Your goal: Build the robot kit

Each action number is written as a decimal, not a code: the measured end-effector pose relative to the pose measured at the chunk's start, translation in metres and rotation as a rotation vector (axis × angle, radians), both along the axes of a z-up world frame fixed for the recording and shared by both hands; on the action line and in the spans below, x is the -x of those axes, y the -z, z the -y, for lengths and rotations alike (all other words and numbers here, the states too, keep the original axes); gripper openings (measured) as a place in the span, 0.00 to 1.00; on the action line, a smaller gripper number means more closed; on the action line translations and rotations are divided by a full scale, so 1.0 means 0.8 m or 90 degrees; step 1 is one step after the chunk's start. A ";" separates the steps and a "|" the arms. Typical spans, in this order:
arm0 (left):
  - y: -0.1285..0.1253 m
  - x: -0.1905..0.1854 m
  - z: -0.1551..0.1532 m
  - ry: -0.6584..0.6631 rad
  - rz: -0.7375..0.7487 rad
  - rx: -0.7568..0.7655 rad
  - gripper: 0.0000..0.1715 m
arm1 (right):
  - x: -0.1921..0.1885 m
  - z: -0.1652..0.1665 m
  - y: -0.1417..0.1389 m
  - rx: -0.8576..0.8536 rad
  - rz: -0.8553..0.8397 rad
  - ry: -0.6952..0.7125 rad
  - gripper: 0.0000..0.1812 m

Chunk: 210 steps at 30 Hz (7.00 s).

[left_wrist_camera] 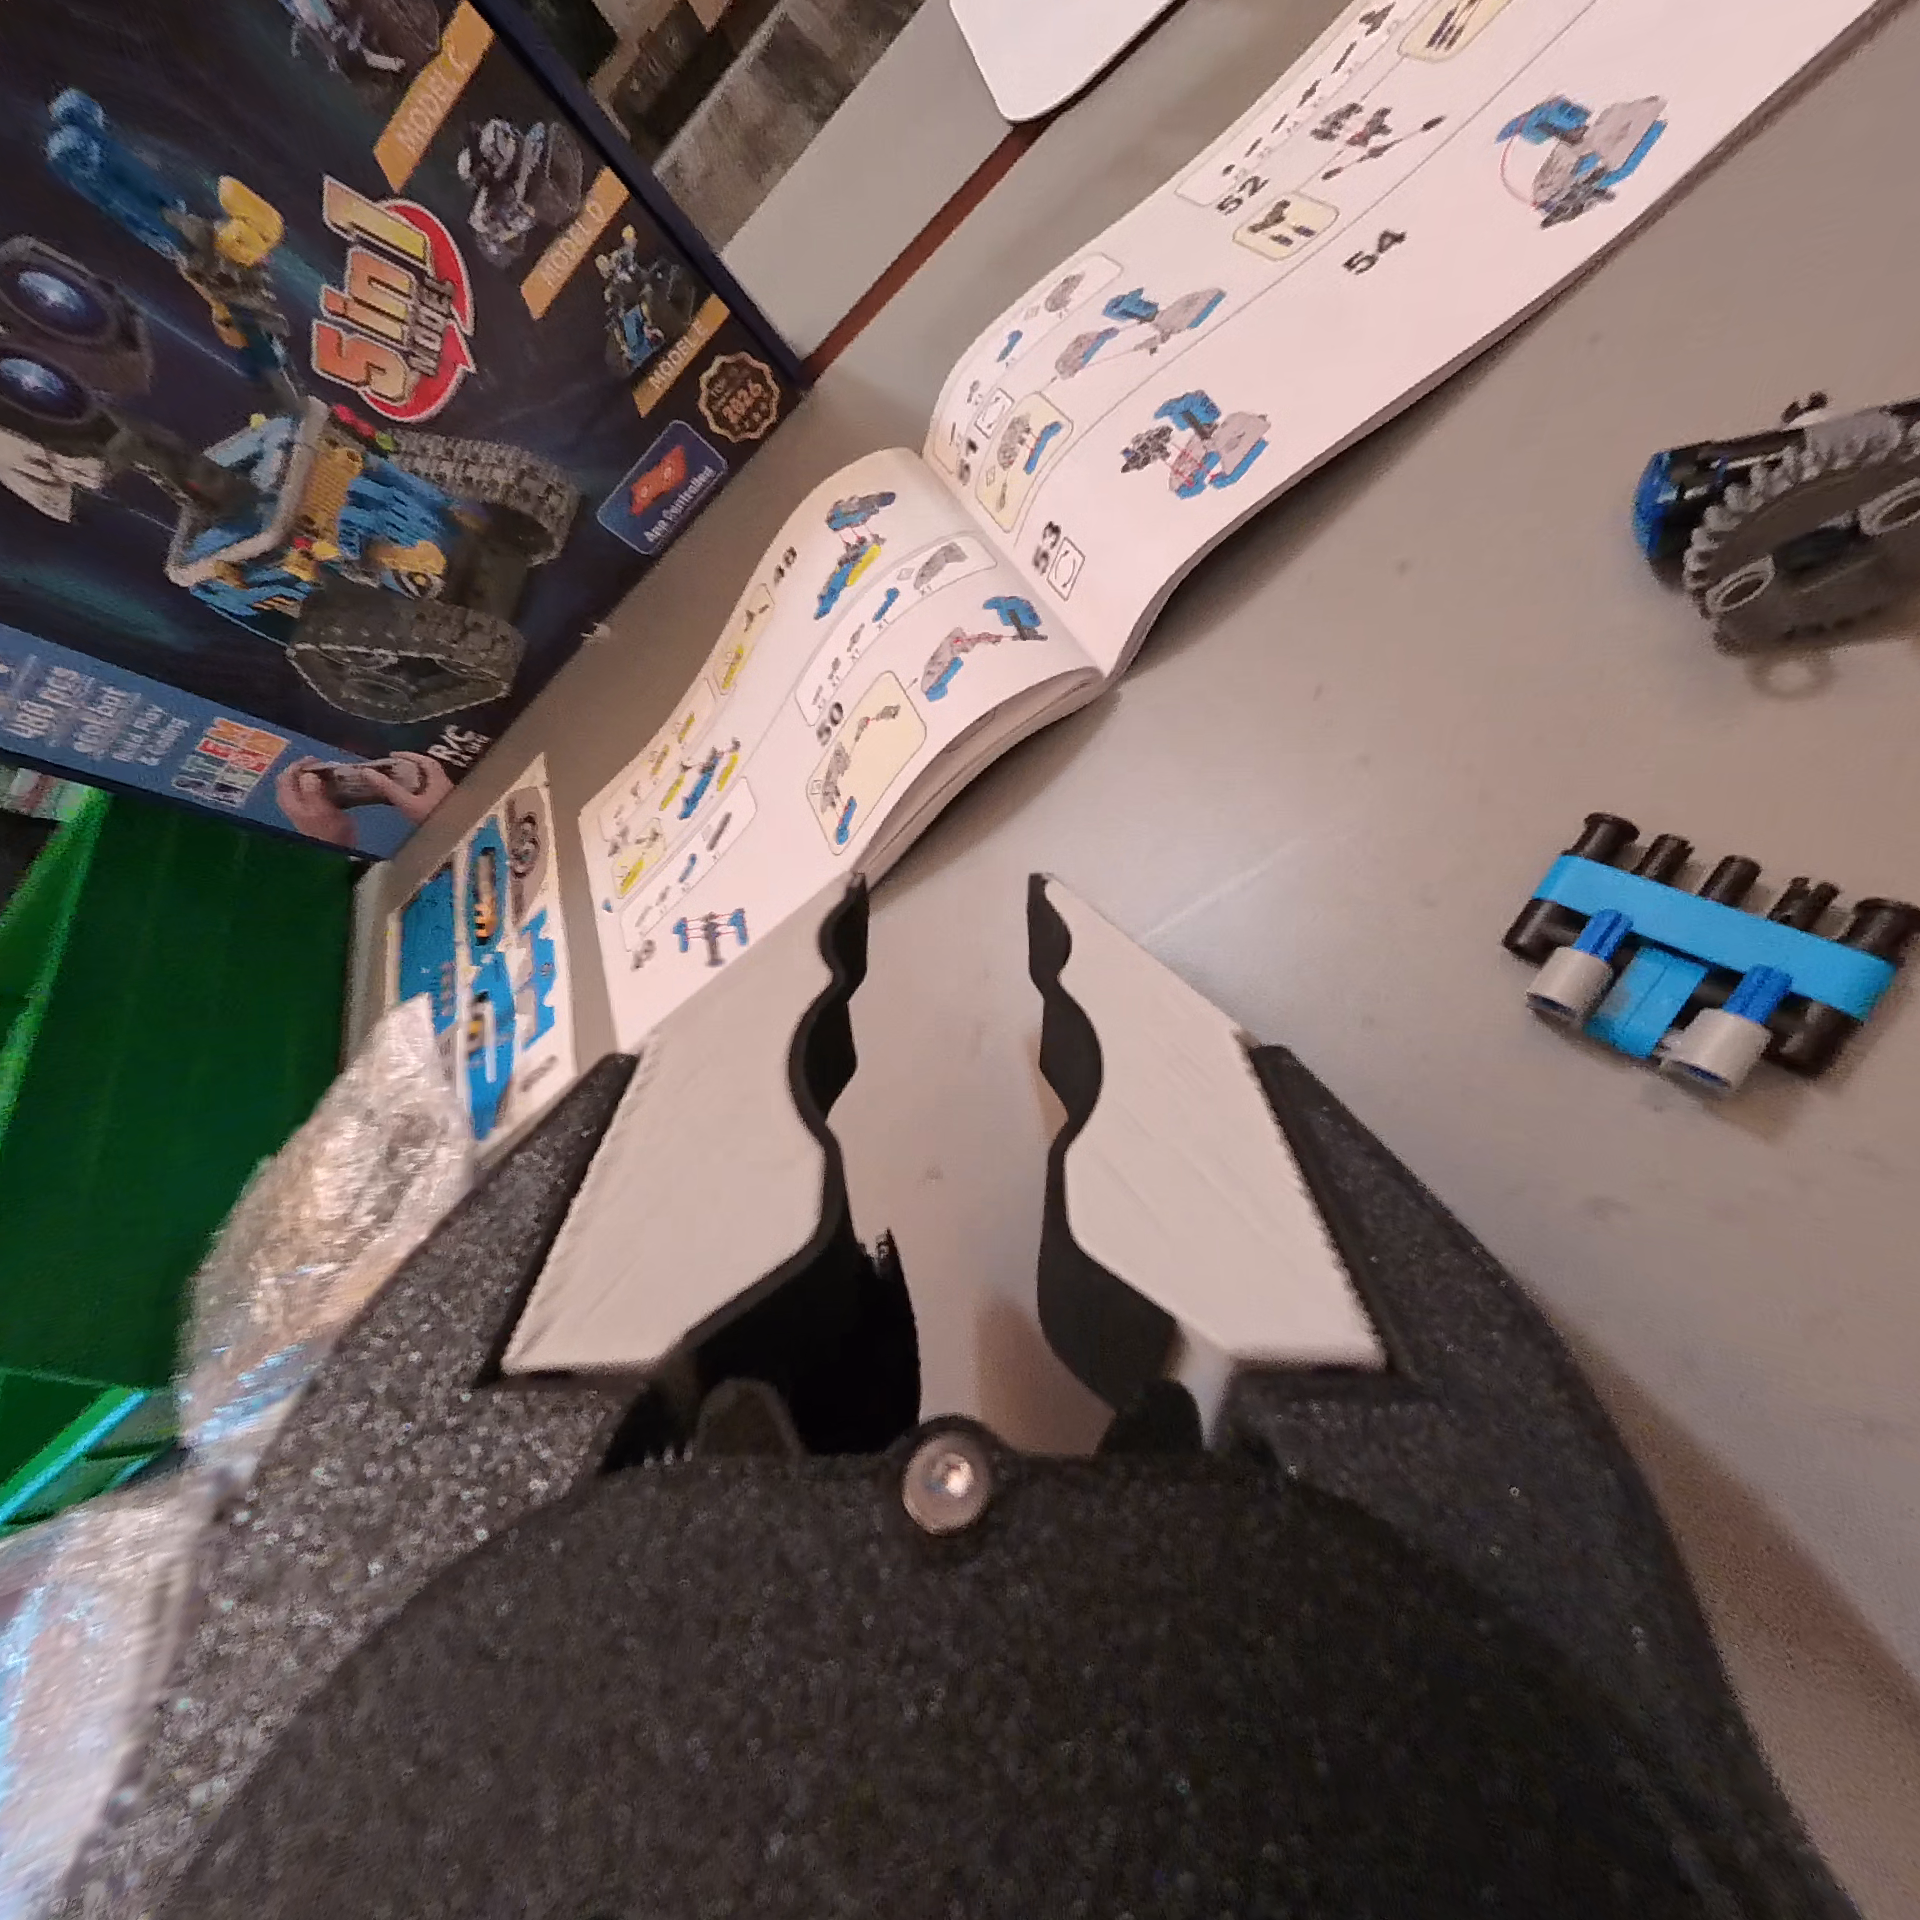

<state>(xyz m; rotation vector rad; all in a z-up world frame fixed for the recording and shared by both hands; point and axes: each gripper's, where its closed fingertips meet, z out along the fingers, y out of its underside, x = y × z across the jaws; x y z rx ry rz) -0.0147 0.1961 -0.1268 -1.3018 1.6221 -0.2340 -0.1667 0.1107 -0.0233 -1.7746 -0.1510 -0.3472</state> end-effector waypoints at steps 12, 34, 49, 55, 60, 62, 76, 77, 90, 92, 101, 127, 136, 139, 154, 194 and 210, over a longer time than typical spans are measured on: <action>-0.006 0.002 -0.003 0.005 0.001 -0.052 0.16 | -0.004 -0.003 0.006 0.021 0.007 0.011 0.01; 0.012 0.002 0.013 0.089 0.005 0.255 0.21 | -0.222 0.113 0.099 0.128 -0.127 0.171 0.29; 0.044 0.018 0.038 0.107 -0.081 0.432 0.26 | -0.258 0.144 0.141 0.184 -0.272 0.287 0.20; 0.045 0.023 0.042 0.116 -0.085 0.388 0.25 | -0.258 0.146 0.155 0.211 -0.295 0.293 0.24; 0.046 0.024 0.042 0.115 -0.086 0.398 0.25 | -0.260 0.147 0.156 0.218 -0.282 0.300 0.23; 0.046 0.024 0.042 0.115 -0.086 0.396 0.25 | -0.258 0.148 0.167 0.242 -0.299 0.297 0.24; 0.046 0.025 0.042 0.116 -0.086 0.398 0.25 | -0.258 0.149 0.169 0.253 -0.290 0.302 0.20; 0.046 0.024 0.042 0.116 -0.086 0.398 0.25 | -0.255 0.149 0.177 0.273 -0.312 0.298 0.23; 0.046 0.025 0.042 0.116 -0.087 0.397 0.25 | -0.257 0.145 0.162 0.233 -0.289 0.294 0.19; 0.046 0.025 0.042 0.116 -0.087 0.397 0.25 | -0.254 0.146 0.174 0.259 -0.316 0.292 0.22; 0.046 0.024 0.042 0.116 -0.087 0.396 0.25 | -0.254 0.144 0.168 0.242 -0.319 0.286 0.18; 0.045 0.027 0.040 0.113 -0.083 0.380 0.25 | -0.247 0.137 0.122 0.147 -0.243 0.256 0.14; 0.025 0.040 0.082 0.227 -0.064 0.438 0.23 | -0.239 0.102 0.129 0.265 -0.180 0.101 0.25; 0.014 0.041 0.102 0.293 -0.053 0.437 0.24 | -0.253 0.082 0.139 0.346 -0.133 0.006 0.31; 0.002 0.034 0.124 0.340 -0.044 0.466 0.24 | -0.236 0.049 0.146 0.300 -0.024 -0.067 0.08; 0.045 0.027 0.134 0.368 -0.161 0.351 0.22 | -0.290 0.006 0.172 0.354 -0.171 -0.010 0.20; -0.023 0.007 0.124 0.346 -0.045 0.625 0.35 | -0.230 0.013 0.082 0.178 0.510 -0.010 0.19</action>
